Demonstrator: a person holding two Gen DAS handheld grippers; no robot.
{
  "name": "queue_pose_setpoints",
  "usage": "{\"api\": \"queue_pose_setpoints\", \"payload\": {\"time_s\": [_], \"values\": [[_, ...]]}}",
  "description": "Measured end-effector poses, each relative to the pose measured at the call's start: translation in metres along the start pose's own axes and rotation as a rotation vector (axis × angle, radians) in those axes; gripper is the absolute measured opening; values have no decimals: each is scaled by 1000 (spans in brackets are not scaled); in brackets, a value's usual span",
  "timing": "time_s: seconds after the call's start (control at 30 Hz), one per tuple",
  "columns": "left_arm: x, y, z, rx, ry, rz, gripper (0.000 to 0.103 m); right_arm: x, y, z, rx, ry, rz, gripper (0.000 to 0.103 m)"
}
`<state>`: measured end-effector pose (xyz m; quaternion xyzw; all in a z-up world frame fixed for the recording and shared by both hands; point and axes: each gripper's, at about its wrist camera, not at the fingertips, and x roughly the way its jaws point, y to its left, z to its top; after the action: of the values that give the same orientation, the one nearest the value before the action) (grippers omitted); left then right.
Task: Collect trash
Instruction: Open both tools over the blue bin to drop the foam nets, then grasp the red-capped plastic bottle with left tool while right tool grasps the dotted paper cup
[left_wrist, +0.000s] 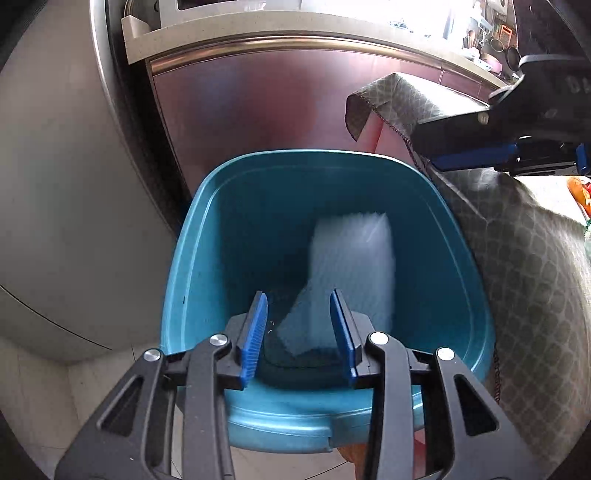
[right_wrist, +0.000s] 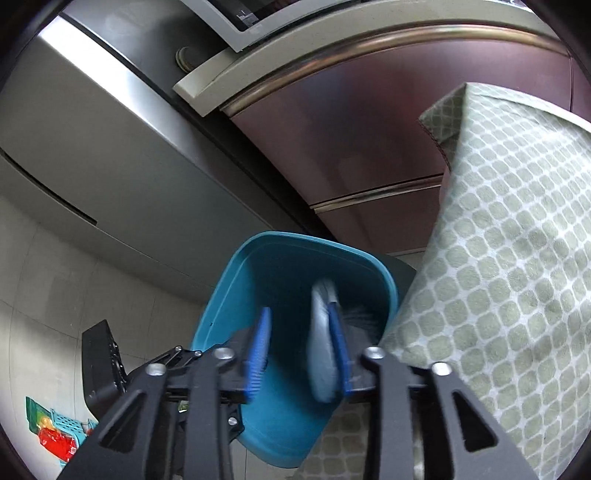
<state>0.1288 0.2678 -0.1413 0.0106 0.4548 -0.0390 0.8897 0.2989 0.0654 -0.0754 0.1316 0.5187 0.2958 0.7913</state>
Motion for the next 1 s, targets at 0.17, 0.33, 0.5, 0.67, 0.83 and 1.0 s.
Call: {"api": "queue_pose_setpoints", "payload": {"time_s": [0.17,0.33,0.5,0.67,0.83,1.0], "values": [[-13,-6,2,-23,-41,-24,36,-17,0,-5,-4,-21,32,40],[-52,-23,6,-4,-138,-82,40,-57,7,-15,-96,-92,58,43],[-90,-57,13,46,-228,-157,44,-119,-7,-42,-140,-185,56,45],[-120,-102,27,98,-279,-270,46,-177,-43,-75,-98,-284,6,45],[-141,-153,32,174,-296,-380,48,-233,-92,-115,-8,-376,-98,45],[-150,-213,31,267,-276,-478,49,-291,-150,-162,121,-468,-189,45]]}}
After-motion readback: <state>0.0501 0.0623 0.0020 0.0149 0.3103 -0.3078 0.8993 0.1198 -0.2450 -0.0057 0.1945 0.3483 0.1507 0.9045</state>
